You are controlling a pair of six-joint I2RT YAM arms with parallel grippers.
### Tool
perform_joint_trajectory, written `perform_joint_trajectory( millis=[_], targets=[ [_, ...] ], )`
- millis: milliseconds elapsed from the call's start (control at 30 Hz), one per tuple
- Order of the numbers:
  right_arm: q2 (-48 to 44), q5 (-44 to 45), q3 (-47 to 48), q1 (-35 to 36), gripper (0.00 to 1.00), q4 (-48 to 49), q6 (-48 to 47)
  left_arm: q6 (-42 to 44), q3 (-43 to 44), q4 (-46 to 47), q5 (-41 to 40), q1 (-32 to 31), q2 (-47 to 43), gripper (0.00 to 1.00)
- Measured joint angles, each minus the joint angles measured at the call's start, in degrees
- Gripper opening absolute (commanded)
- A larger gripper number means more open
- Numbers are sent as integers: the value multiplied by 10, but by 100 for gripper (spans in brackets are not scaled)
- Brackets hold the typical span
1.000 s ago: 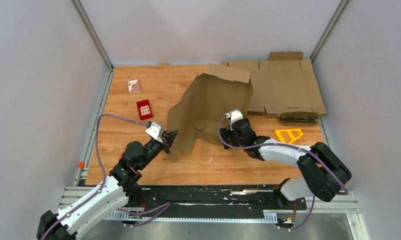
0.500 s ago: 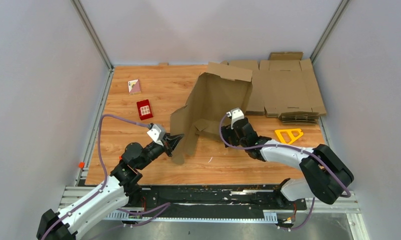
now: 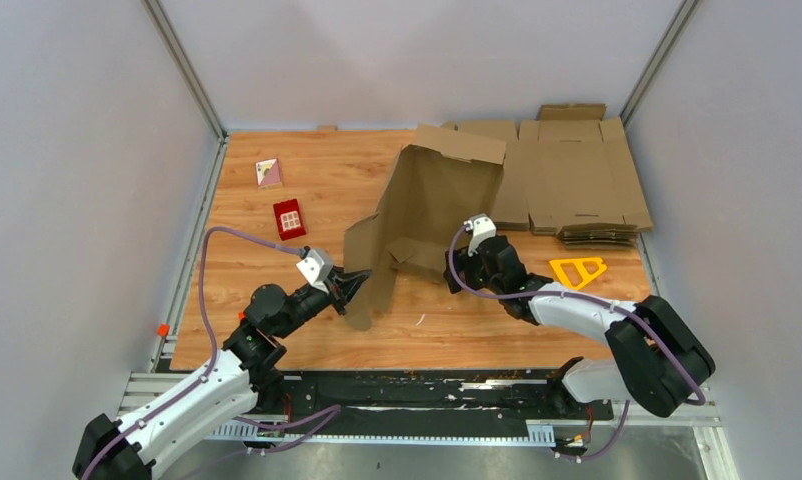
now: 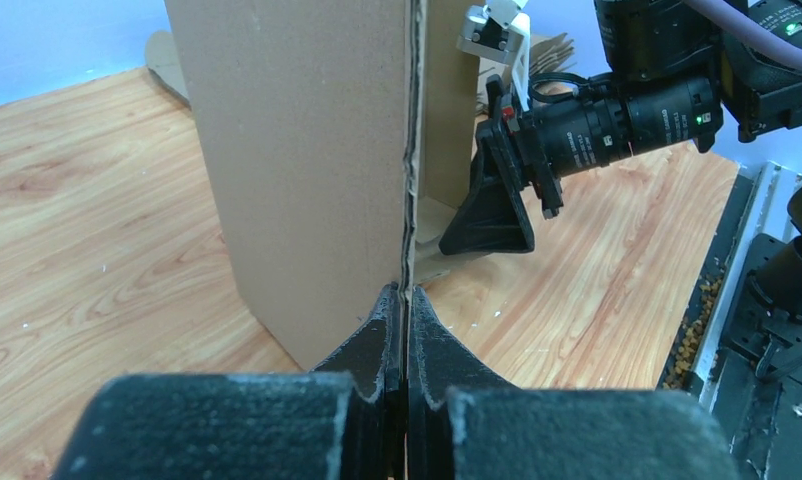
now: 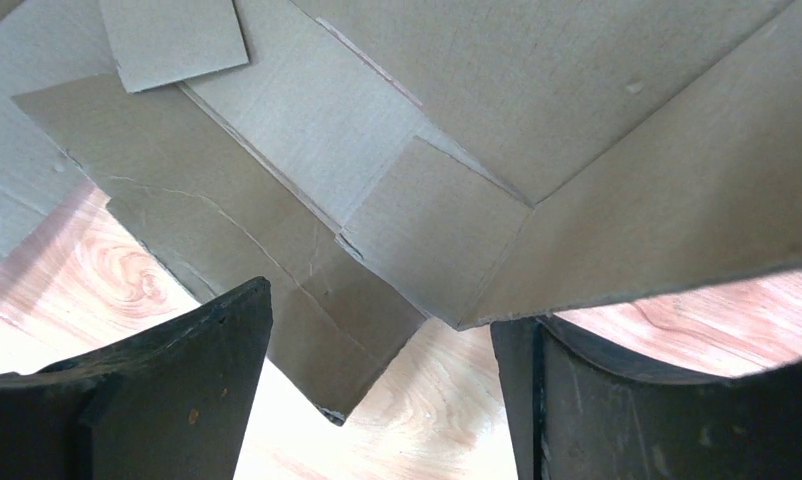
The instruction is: Fold the paper box
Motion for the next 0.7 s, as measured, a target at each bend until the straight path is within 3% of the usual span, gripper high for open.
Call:
perform_joint_trajectory(
  millis=[233, 700],
  targets=[
    [0, -59, -8, -21, 99, 20, 7, -1, 0, 0, 2, 0, 2, 0],
    [13, -105, -8, -23, 100, 22, -1, -6, 0, 10, 7, 0, 16, 0]
  ],
)
